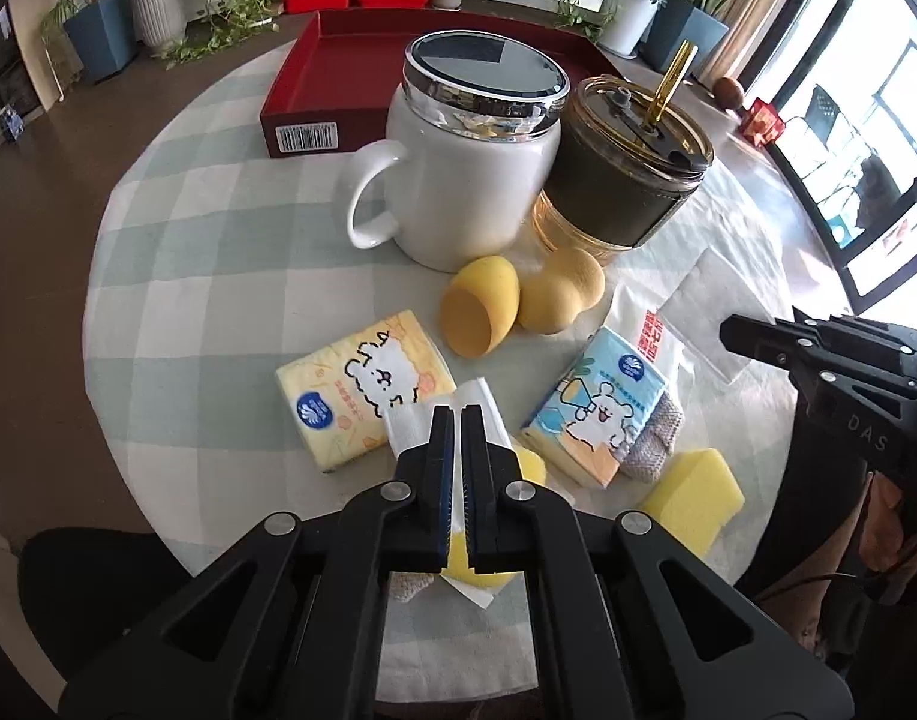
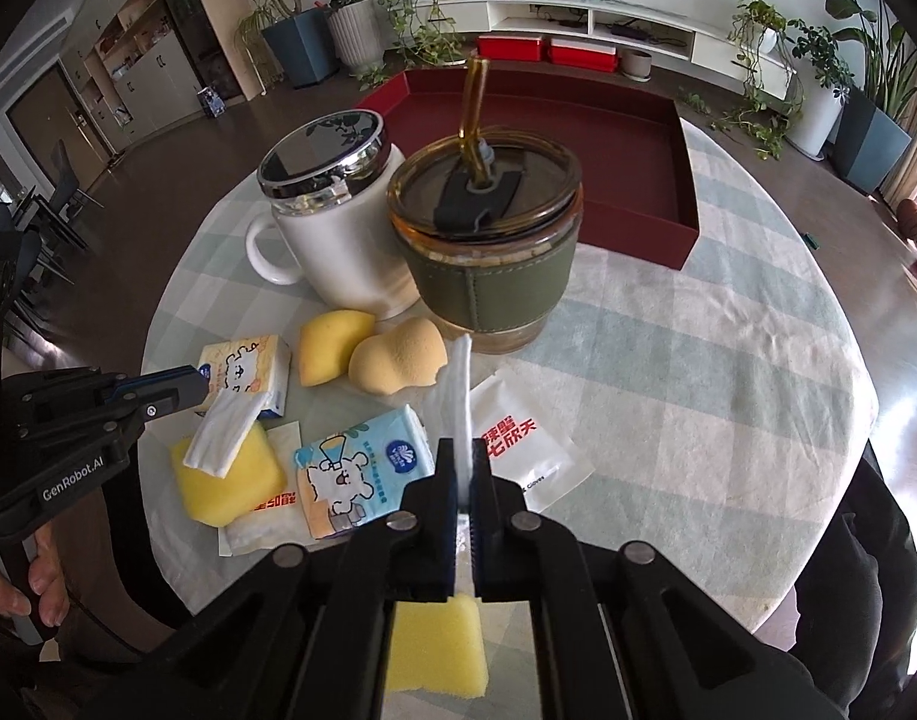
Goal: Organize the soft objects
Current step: 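Close the right tool on a white cotton pad and lift it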
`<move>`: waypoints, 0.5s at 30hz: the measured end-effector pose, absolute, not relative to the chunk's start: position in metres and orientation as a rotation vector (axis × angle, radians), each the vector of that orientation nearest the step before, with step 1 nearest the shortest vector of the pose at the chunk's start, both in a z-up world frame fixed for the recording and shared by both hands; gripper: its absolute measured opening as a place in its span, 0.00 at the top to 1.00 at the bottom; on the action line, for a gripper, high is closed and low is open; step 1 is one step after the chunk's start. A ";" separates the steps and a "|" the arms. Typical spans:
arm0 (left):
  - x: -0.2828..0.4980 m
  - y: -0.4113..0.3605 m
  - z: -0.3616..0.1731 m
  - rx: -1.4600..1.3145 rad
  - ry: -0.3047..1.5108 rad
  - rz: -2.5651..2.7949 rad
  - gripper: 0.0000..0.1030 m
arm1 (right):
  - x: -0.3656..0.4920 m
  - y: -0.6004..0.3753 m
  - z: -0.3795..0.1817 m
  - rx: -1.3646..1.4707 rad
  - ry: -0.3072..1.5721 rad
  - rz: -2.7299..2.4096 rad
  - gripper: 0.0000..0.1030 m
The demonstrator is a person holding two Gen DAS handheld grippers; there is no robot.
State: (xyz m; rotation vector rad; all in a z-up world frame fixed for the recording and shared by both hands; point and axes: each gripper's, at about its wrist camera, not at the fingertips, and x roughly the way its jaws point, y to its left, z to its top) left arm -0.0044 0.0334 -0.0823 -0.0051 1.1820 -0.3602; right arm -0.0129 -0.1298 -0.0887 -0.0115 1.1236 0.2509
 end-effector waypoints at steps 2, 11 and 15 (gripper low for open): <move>-0.005 0.028 -0.089 0.000 1.242 -0.388 0.97 | -0.015 -0.129 -0.089 -0.009 1.126 0.257 0.96; 0.006 0.023 -0.113 -0.090 1.317 -0.404 0.96 | -0.019 -0.125 -0.092 -0.004 1.132 0.273 0.96; 0.006 0.025 -0.118 -0.107 1.312 -0.428 0.96 | -0.017 -0.123 -0.093 -0.002 1.132 0.275 0.96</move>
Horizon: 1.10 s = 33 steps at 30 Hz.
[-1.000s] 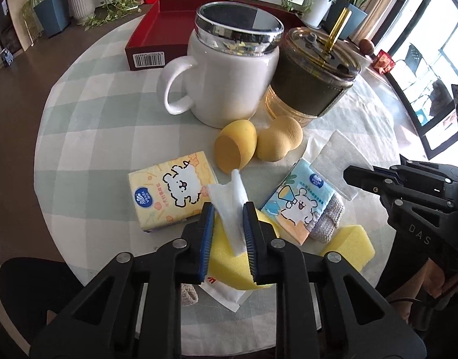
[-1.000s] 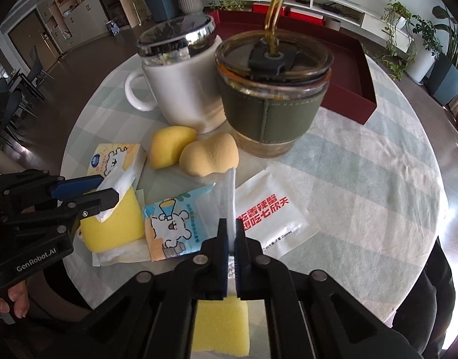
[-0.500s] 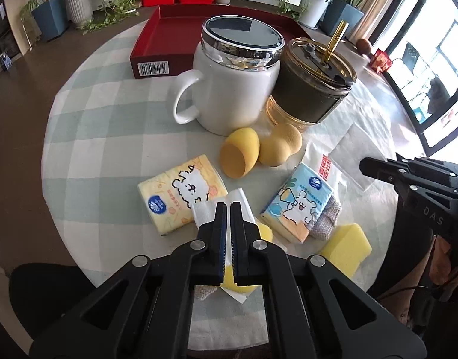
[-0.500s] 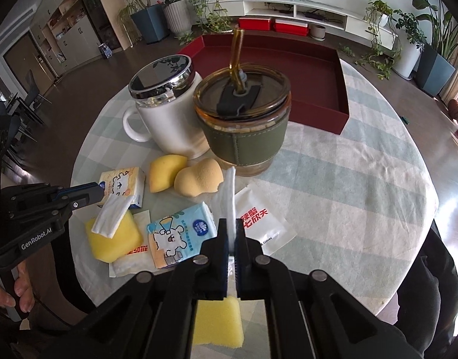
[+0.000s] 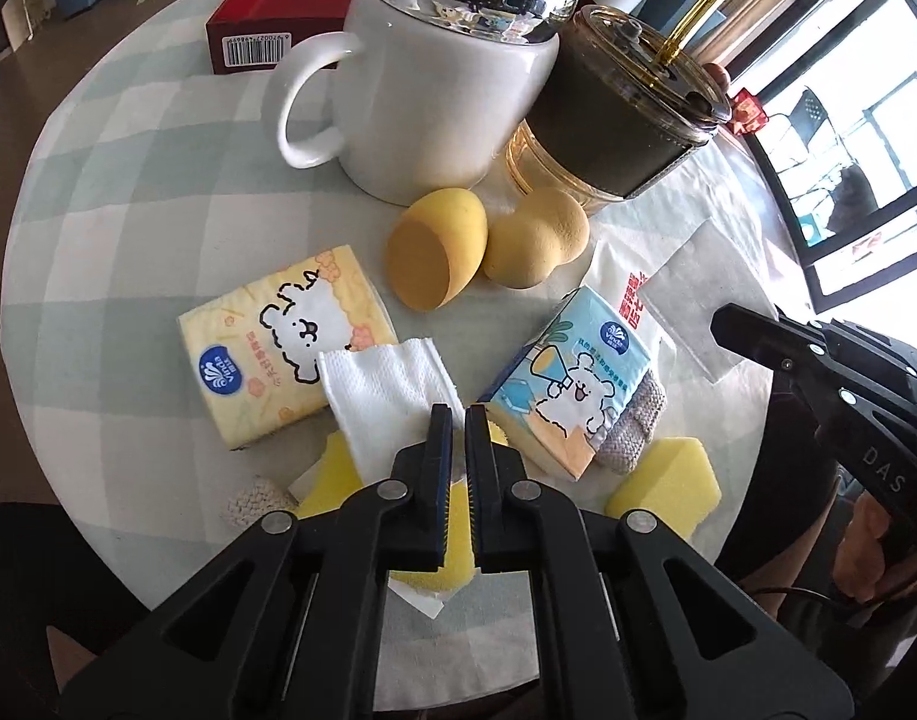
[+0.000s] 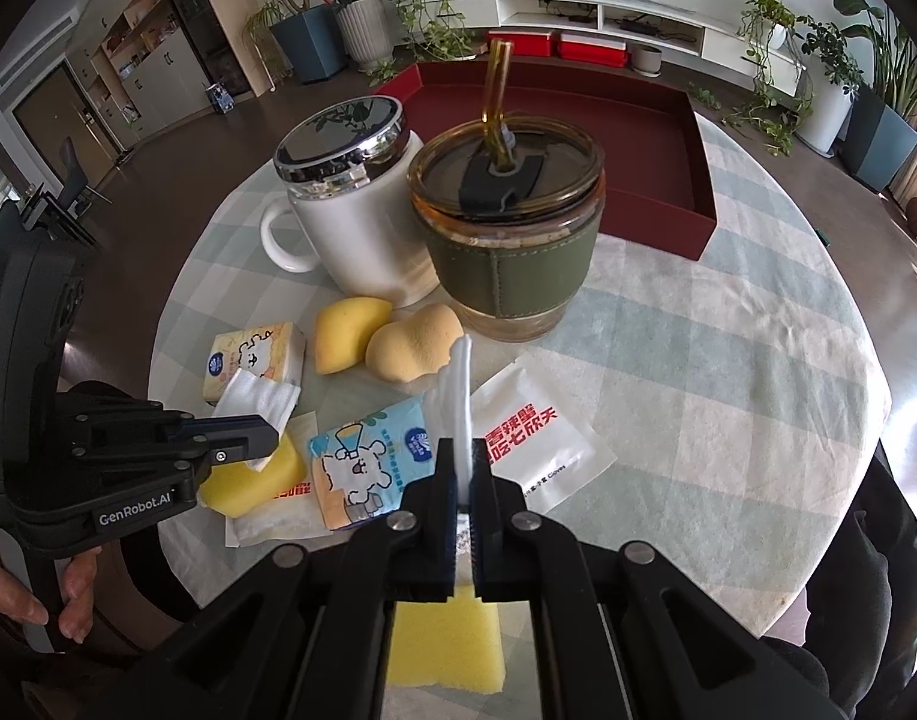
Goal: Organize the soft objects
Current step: 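Close the right tool on a white cotton pad and lift it, then grasp the yellow sheep tissue pack with the left tool while the right holds the pad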
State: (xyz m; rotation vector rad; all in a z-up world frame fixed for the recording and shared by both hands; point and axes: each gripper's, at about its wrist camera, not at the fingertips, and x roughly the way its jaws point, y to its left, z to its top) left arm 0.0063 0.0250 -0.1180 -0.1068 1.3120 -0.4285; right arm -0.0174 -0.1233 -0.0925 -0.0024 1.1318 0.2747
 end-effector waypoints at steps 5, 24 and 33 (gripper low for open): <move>0.005 0.028 -0.120 -0.084 1.316 -0.473 0.95 | -0.018 -0.122 -0.091 0.006 1.125 0.278 0.96; 0.008 0.078 -0.084 -0.081 1.194 -0.228 0.07 | -0.017 -0.124 -0.092 0.015 1.120 0.270 0.96; 0.041 0.050 -0.118 0.091 1.253 -0.260 0.08 | -0.015 -0.117 -0.092 0.016 1.118 0.285 0.96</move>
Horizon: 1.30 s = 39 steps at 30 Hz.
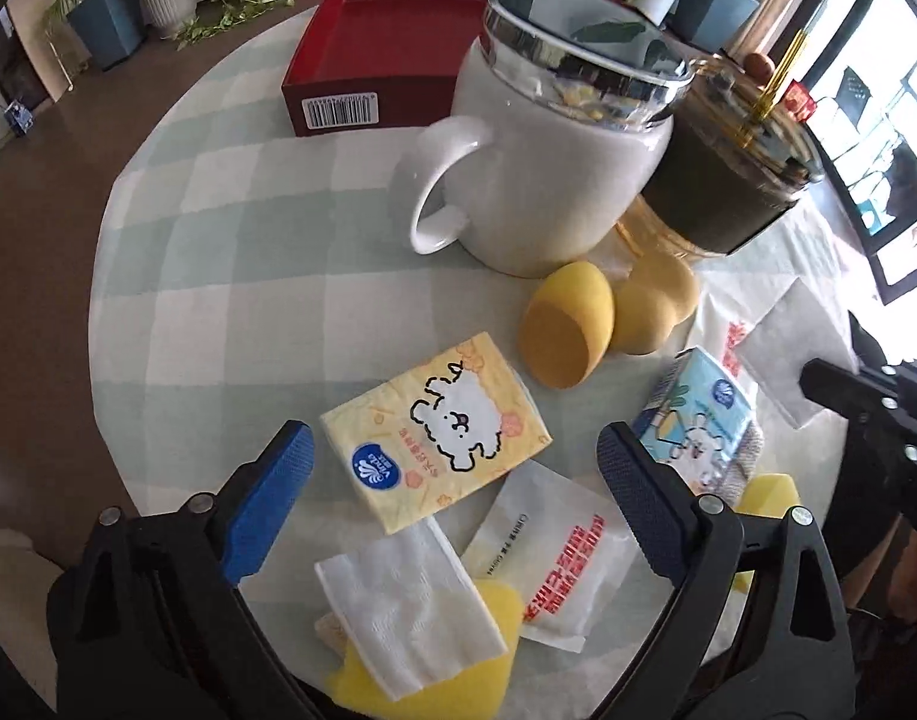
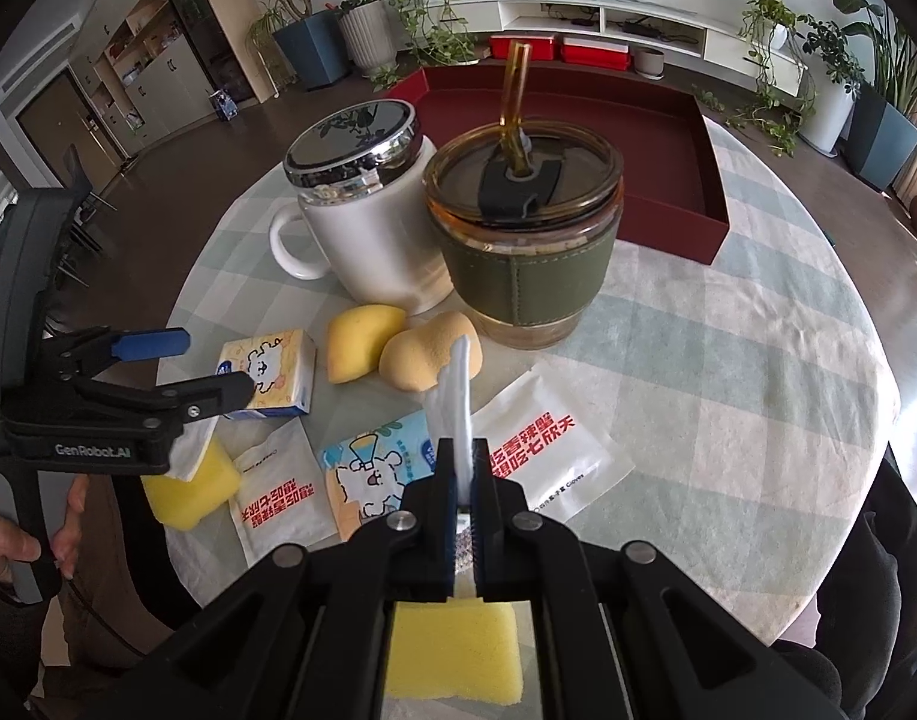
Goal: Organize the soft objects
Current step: 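Grasp the yellow sheep tissue pack with the left tool while the right holds the pad, then carry both items into the red tray and open both tools to release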
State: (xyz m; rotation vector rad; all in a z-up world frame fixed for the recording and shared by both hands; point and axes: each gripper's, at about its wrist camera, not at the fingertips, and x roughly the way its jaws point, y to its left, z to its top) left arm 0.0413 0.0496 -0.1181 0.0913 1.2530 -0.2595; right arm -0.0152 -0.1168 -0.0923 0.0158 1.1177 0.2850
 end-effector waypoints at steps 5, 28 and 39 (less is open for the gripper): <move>0.054 0.047 -0.140 0.102 1.308 -0.188 0.09 | -0.012 -0.116 -0.094 0.015 1.123 0.284 0.96; 0.068 0.091 -0.111 0.003 1.169 -0.121 0.23 | -0.001 -0.126 -0.098 0.013 1.135 0.231 0.96; 0.139 0.124 -0.084 0.041 1.066 -0.052 0.23 | 0.049 -0.190 -0.083 0.010 1.086 0.076 0.96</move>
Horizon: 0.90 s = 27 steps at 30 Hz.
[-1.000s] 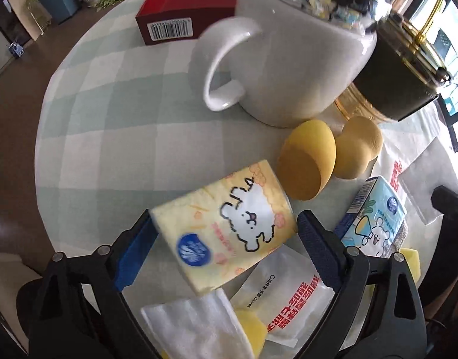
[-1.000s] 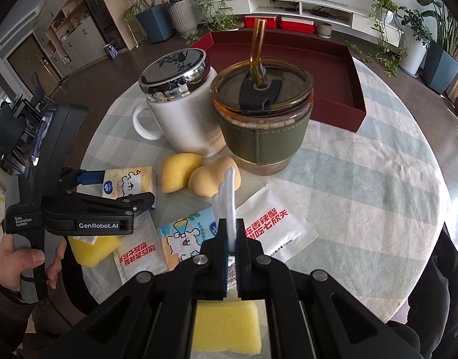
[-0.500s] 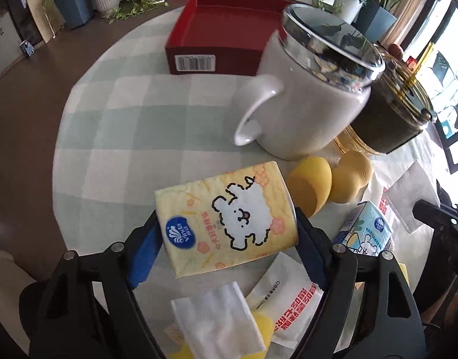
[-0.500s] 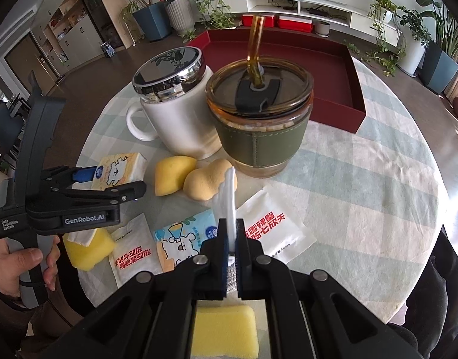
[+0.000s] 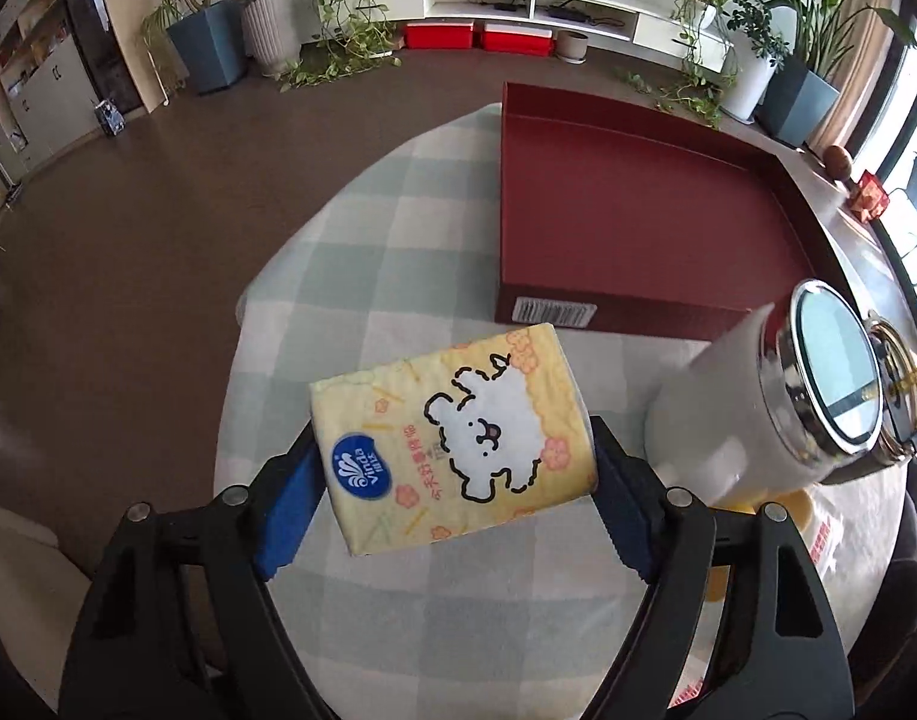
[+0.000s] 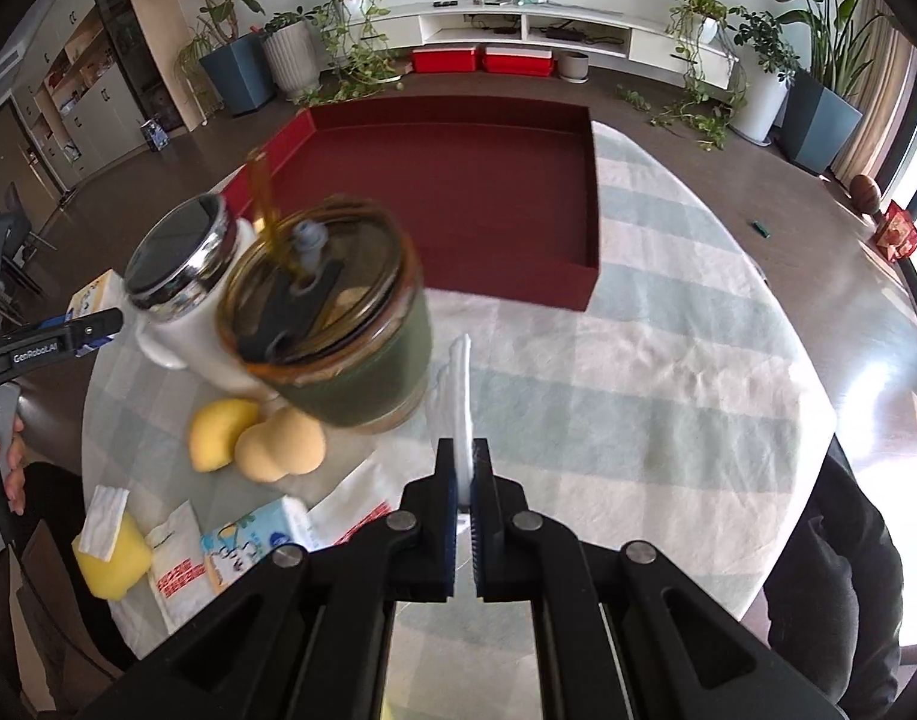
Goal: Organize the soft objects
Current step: 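Carry both items into the red tray and open both tools to release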
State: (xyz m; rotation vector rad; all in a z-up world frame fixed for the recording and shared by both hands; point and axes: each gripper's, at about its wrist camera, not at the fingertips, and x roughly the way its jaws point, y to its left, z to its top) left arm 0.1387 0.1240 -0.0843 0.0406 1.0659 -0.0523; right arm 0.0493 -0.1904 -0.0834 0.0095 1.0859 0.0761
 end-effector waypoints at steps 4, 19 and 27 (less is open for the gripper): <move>0.167 0.121 -0.080 0.072 1.043 -0.038 0.23 | 0.084 -0.215 -0.082 0.022 1.077 0.037 0.96; 0.265 0.062 -0.070 0.198 0.997 -0.141 0.23 | 0.201 -0.222 -0.091 0.008 1.092 0.058 0.96; 0.291 0.005 -0.089 0.267 1.025 -0.272 0.23 | 0.254 -0.189 -0.103 -0.053 1.114 0.153 0.96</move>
